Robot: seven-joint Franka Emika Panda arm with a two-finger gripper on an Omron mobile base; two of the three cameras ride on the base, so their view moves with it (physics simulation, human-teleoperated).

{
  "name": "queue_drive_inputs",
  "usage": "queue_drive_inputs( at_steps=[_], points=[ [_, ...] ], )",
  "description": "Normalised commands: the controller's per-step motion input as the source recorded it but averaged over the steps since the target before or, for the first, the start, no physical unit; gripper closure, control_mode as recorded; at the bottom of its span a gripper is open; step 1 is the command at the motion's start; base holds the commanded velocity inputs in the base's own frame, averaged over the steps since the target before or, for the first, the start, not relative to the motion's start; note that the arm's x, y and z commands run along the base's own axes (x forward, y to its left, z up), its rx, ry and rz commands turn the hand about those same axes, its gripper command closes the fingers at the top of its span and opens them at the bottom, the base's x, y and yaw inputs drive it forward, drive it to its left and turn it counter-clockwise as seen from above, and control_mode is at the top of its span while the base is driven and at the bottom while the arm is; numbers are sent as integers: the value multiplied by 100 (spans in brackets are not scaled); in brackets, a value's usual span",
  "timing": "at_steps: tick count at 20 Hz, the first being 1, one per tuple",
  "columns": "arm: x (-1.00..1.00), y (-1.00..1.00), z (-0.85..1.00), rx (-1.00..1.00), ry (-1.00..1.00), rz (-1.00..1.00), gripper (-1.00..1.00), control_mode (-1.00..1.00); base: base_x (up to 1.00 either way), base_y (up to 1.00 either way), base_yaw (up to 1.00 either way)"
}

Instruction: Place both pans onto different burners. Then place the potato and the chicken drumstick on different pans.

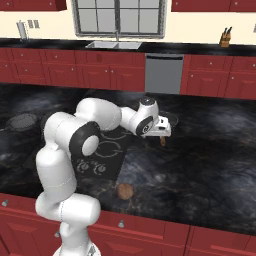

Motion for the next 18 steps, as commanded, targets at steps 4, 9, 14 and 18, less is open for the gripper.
queue_drive_inputs(
  at_steps=[4, 9, 14, 18],
  points=[
    [51, -23, -29, 0, 0, 0, -100, -100, 0, 0, 0],
    [54, -20, -27, 0, 0, 0, -100, -100, 0, 0, 0],
    [54, -11, -28, 0, 1, 0, -100, -100, 0, 0, 0],
    [45, -9, -28, 0, 0, 0, -100, -100, 0, 0, 0]
  ],
)
